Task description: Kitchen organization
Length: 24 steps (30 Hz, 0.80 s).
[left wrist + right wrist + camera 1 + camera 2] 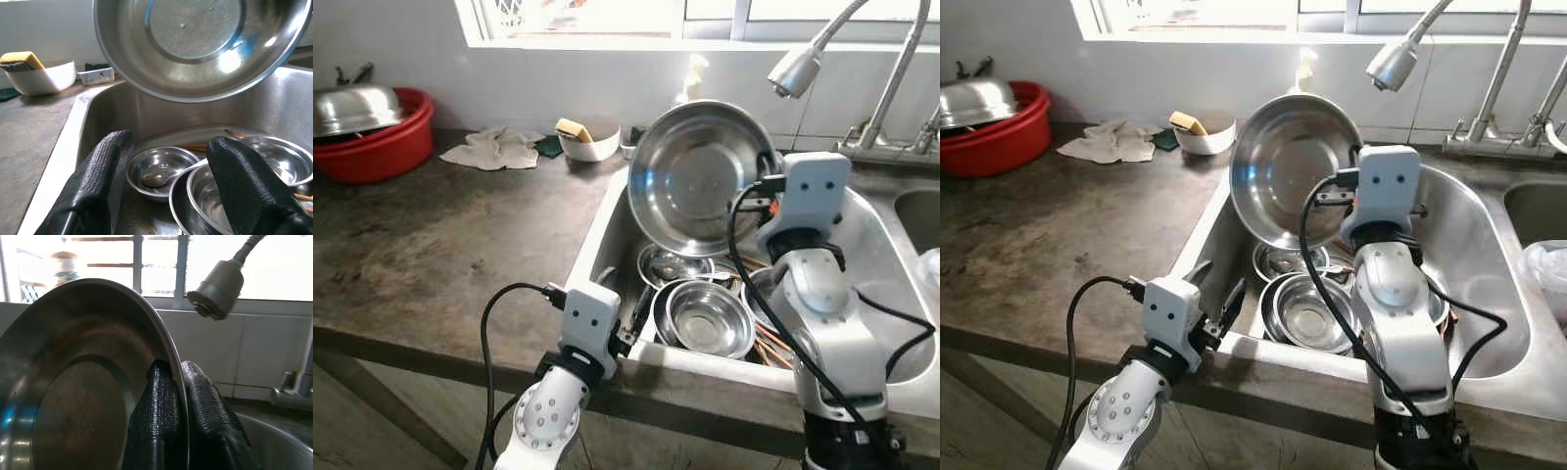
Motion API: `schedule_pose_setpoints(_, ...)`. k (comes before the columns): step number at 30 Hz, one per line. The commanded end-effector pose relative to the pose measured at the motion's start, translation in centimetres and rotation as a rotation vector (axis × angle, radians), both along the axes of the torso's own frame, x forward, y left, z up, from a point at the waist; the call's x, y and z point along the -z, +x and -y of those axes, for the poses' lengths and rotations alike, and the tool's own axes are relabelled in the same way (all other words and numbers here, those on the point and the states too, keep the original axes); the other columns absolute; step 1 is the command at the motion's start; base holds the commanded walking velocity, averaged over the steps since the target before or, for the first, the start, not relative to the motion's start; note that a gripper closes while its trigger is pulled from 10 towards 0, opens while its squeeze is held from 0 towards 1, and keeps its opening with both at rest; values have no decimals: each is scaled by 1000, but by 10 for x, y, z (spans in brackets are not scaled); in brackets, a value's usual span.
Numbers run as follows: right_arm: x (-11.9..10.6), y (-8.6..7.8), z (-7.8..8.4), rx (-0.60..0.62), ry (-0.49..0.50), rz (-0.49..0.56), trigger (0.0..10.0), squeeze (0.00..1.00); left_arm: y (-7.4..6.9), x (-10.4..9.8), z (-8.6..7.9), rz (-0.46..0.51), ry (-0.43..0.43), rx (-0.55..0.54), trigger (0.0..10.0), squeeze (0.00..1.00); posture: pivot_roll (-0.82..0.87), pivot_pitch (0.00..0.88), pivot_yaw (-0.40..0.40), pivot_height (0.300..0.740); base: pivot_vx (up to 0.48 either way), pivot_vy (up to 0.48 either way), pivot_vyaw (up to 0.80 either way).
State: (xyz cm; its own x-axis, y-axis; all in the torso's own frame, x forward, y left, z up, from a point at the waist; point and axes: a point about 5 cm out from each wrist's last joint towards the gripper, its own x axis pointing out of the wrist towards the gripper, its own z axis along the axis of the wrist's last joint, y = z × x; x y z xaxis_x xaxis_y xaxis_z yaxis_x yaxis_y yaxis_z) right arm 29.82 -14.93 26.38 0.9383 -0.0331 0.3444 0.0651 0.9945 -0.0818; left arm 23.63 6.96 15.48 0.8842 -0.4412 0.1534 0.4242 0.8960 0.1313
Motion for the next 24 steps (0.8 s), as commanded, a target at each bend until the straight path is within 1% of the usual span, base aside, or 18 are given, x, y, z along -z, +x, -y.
schedule_pose_setpoints(1, -3, 6, 4, 1, -16, -23, 10000, 0, -1, -1, -1, 0, 3, -7, 10000, 0, 85, 92, 19, 740, 0, 0, 0)
schedule_pose_setpoints(4, 3, 19, 13, 29, -53, -99, 10000, 0, -2, -2, 1, 0, -1, -2, 10000, 0, 87, 91, 12, 740, 0, 0, 0)
schedule_pose_setpoints(6, 13, 32, 21, 41, -70, -184, 10000, 0, -3, -3, 2, 5, -3, 0, 10000, 0, 91, 95, 8, 740, 0, 0, 0)
schedule_pose_setpoints(7, 16, 36, 23, 44, -76, -211, 10000, 0, -3, -3, 2, 7, -4, 0, 10000, 0, 92, 95, 7, 740, 0, 0, 0)
schedule_pose_setpoints(8, 24, 43, 27, 56, -76, -279, 10000, 0, -4, -5, 2, 11, -9, -1, 10000, 0, 96, 96, 3, 740, 0, 0, 0)
schedule_pose_setpoints(9, 28, 46, 28, 52, -76, -306, 10000, 0, -5, -5, 2, 11, -10, -1, 10000, 0, 99, 97, 1, 740, 0, 0, 0)
schedule_pose_setpoints(10, 28, 46, 28, 52, -76, -306, 10000, 0, -5, -5, 2, 11, -10, -1, 10000, 0, 99, 97, 1, 740, 0, 0, 0)
schedule_pose_setpoints(11, 35, 53, 30, 45, -67, -357, 10000, 0, -5, -5, 2, 12, -12, -2, 10000, 0, 102, 99, -3, 740, 0, 0, 0)
schedule_pose_setpoints(12, 41, 60, 31, 39, -47, -402, 10000, 0, -6, -5, 3, 11, -13, -2, 10000, 0, 104, 100, -3, 740, 0, 0, 0)
schedule_pose_setpoints(13, 41, 60, 31, 39, -47, -402, 10000, 0, -6, -5, 3, 11, -13, -2, 10000, 0, 104, 100, -3, 740, 0, 0, 0)
schedule_pose_setpoints(14, 44, 63, 31, 39, -27, -424, 10000, 0, -7, -5, 3, 11, -12, -2, 10000, 0, 107, 105, -3, 740, 0, 0, 0)
schedule_pose_setpoints(16, 50, 70, 26, -11, -20, -476, 10000, 0, -8, -4, 3, 6, -9, -1, 10000, 0, 108, 105, -8, 740, 0, 0, 0)
schedule_pose_setpoints(17, 52, 73, 25, -21, 1, -491, 10000, 0, -9, -4, 3, 4, -9, -1, 10000, 0, 112, 109, -11, 740, 0, 0, 0)
schedule_pose_setpoints(18, 56, 79, 23, -35, 17, -529, 10000, 0, -10, -4, 3, 2, -9, -2, 10000, 0, 116, 113, -11, 740, 0, 0, 0)
schedule_pose_setpoints(19, 56, 79, 23, -35, 17, -529, 10000, 0, -10, -4, 3, 2, -9, -2, 10000, 0, 116, 113, -11, 740, 0, 0, 0)
schedule_pose_setpoints(20, 61, 82, 23, -38, 57, -560, 10000, 0, -11, -3, 2, 0, -7, -3, 10000, 0, 119, 114, -14, 740, 0, 0, 0)
schedule_pose_setpoints(23, 69, 88, 23, -45, 81, -609, 10000, 0, -12, -3, 1, -3, -5, -9, 10000, 0, 125, 121, -20, 740, 0, 0, 0)
schedule_pose_setpoints(24, 74, 90, 22, -44, 87, -637, 10000, 0, -13, -3, 1, -8, -5, -13, 10000, 0, 128, 128, -21, 740, 0, 0, 0)
